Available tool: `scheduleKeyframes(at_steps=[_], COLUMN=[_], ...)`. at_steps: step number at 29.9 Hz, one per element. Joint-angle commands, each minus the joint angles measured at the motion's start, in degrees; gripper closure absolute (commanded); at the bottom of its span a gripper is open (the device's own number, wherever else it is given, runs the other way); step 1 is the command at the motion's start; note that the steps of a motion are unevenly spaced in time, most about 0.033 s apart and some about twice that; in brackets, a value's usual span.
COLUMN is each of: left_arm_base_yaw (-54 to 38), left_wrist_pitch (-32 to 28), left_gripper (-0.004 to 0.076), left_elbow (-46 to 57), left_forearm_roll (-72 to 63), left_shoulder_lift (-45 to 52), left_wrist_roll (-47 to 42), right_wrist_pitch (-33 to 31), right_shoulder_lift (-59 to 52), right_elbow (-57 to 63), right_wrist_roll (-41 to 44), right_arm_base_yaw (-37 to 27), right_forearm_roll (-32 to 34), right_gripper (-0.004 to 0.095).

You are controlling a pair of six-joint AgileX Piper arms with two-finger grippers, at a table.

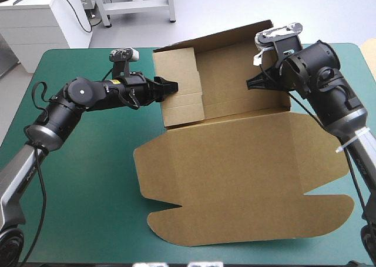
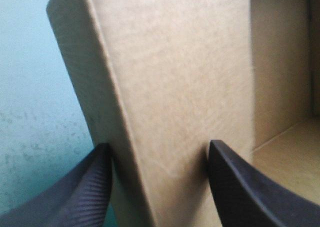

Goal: Fold the box

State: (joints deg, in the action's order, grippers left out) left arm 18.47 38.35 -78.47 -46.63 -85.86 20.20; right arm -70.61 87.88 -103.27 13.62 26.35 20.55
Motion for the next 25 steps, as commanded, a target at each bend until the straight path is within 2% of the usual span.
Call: scheduleKeyframes(at_steps=[1, 9, 16, 17, 18, 20, 21, 25], left_arm_base_yaw=[0.93, 0.93, 1.09, 1.09, 1.09, 1.53, 1.65, 2.0], left_wrist_pitch=[-3.86, -3.53, -2.05, -1.55, -1.05, 0.4, 0.52, -0.15], left_gripper=[0.0321, 0.0321, 0.0332, 0.0365, 0.0434, 0.0668, 0.0727, 0.0731], left_elbow=[-2.02, -2.02, -2.02, -2.02, -2.02, -2.02, -2.02, -2.02], left_forearm_roll=[4.3, 3.83, 1.74, 1.74, 1.74, 1.63, 1.63, 0.76], left_shoulder_lift=[2.36, 2.25, 2.25, 2.25, 2.14, 1.87, 1.66, 1.24], left_wrist_roll=[-6.59, -6.94, -6.94, -6.43, -5.3, -3.06, -2.65, -3.05], right_wrist_pitch=[4.14, 4.14, 4.14, 4.14, 4.14, 4.77, 4.96, 5.32], right_shoulder_lift=[-2.19, -2.19, -2.19, -2.19, -2.19, -2.19, -2.19, -2.19], right_elbow=[-1.78, -1.78, -1.78, -1.78, -1.78, -1.78, -1.78, -1.78], right_wrist_roll=[0.61, 2.91, 3.65, 3.81, 3.92, 3.95, 3.95, 4.5], right_arm_base_yaw=[1.59, 4.87, 5.35, 5.35, 5.35, 5.35, 5.35, 5.35], right_forearm_roll=[-1.63, 2.82, 2.96, 2.96, 2.96, 2.84, 2.74, 2.46], right_gripper=[0.0905, 0.0906, 0.0906, 0.0906, 0.0906, 0.0906, 0.0906, 0.0906])
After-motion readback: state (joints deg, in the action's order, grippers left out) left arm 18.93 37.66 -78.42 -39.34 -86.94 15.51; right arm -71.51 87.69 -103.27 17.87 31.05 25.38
